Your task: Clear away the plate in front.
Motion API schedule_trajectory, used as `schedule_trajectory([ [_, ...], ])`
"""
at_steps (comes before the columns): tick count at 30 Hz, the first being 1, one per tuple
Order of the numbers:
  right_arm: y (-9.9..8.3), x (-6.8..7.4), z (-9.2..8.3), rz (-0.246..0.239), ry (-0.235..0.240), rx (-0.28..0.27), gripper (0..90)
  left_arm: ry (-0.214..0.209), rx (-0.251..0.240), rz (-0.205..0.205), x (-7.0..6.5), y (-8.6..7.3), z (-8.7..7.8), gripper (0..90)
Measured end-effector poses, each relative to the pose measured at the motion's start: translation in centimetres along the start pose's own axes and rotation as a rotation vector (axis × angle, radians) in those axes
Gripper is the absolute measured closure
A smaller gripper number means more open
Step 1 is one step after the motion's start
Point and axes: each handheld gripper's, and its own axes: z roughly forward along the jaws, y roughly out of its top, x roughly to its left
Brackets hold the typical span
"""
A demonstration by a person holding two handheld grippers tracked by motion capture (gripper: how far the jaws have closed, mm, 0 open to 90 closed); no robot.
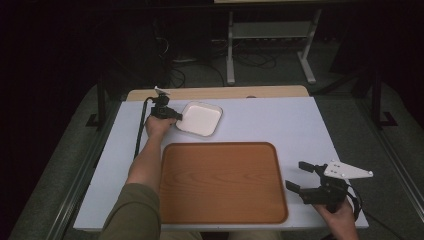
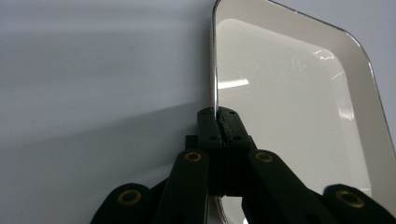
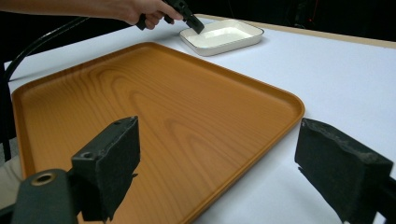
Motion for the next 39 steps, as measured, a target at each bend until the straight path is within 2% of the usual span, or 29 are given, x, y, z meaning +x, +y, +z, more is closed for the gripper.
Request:
schedule_trajectory([
  [9,0.0,0.0,-0.1,0.001,0.006,-0.003,13.4,0.01,-0.022,-0.02,0.3,-0.2,-0.7,89.1],
  [17,0.0,0.0,-0.1,0.004,0.002,-0.005,13.4,-0.01,-0.061,-0.04,0.5,-0.2,-1.5,89.2],
  [23,0.0,0.0,-0.2,0.006,0.004,-0.008,13.4,-0.055,-0.103,-0.056,0.5,-0.3,-2.4,89.2],
  [39,0.0,0.1,-0.2,0.01,0.014,-0.011,13.4,-0.077,-0.165,-0.059,0.1,-0.8,-5.0,89.2],
])
